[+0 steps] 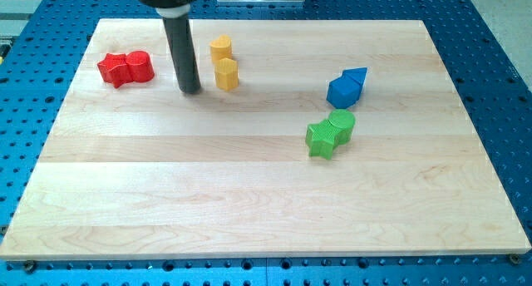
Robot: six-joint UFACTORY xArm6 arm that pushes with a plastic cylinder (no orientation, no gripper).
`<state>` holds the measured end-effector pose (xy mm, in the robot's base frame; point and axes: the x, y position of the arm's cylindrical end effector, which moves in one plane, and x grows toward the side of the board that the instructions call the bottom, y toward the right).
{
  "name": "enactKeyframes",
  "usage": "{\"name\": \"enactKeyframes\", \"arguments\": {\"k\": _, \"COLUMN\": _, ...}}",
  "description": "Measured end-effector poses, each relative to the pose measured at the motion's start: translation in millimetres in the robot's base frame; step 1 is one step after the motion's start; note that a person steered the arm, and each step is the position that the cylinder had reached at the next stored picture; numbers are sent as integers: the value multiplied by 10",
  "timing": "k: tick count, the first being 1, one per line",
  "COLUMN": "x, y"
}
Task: Touch the left side of cube
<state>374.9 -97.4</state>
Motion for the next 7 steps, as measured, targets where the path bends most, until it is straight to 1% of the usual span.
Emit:
{"name": "enactKeyframes", "arguments": {"k": 1, "x": -33, "y": 417}}
{"name": "enactKeyframes", "arguments": {"k": 2, "x": -473, "y": 494}}
{"name": "enactKeyframes", "arguments": {"k": 3, "x": -573, "y": 492}}
{"name": "enactKeyframes", "arguments": {"k": 4, "x": -304, "y": 152}}
{"name": "enactKeyframes", "arguments": {"k": 7, "x": -294, "y": 123}}
